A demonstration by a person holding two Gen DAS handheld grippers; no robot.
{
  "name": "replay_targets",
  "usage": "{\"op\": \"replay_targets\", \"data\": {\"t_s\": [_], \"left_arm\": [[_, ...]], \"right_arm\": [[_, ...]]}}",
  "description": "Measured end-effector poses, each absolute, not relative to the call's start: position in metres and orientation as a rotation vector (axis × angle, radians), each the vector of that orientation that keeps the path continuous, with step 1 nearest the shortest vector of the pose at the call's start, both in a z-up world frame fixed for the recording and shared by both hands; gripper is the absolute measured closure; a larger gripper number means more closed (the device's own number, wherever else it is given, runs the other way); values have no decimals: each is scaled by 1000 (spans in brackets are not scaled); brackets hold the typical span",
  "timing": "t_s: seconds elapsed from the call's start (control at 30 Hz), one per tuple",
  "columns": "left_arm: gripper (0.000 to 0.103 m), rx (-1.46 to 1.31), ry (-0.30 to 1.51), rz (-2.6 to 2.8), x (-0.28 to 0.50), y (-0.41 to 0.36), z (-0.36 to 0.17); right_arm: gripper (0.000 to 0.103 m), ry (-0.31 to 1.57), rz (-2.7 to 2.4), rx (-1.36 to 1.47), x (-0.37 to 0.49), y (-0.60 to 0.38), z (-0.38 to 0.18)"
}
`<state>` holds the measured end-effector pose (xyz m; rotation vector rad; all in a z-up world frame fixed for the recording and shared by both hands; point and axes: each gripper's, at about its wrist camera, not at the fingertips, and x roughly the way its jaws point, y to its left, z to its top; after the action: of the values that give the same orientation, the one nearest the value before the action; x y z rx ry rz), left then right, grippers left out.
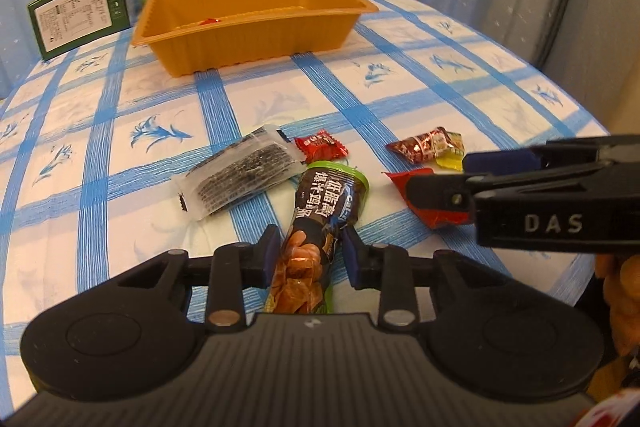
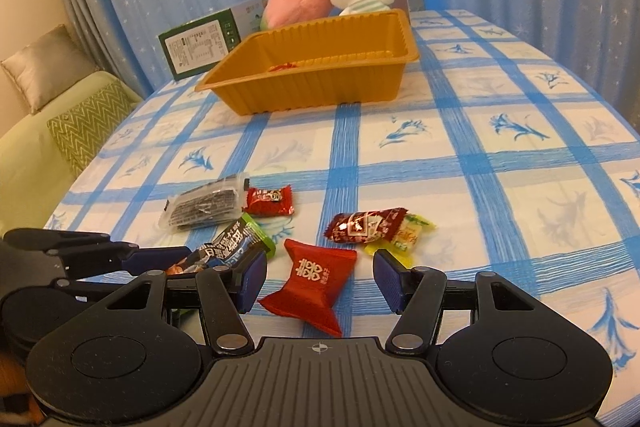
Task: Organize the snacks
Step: 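Grasp the sausage snack with the left tool while the right tool grasps the large red packet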
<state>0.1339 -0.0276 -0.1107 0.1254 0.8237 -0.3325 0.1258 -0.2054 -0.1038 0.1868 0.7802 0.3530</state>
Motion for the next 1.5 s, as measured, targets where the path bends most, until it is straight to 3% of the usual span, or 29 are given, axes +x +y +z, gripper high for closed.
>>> {"op": "replay_targets", "data": {"t_s": [0.03,0.1,0.3,0.53,0.67,0.93,1.5], "left_arm": [[73,125,820,-338,134,-27,-111],[72,124,814,-350,134,-26,-112],[70,177,803,-364,134,-32,-116],[71,177,830,-359,139,-35,-114],[77,185,828,-361,137,-37,-114],[77,167,832,-323,135,-40,-111],[77,34,779,-243,145,-39,-54]], "right_arm": [[45,788,352,187,127,-205,-105],[61,807,353,186,130,-203,-108],[73,828,362,148,132,-198,-112],[76,800,371,20,125,-187,-112],[76,794,357,64,126,-196,-113],[76,760,356,78,122,-205,-104],[76,695,301,125,132,-220,-61]]}}
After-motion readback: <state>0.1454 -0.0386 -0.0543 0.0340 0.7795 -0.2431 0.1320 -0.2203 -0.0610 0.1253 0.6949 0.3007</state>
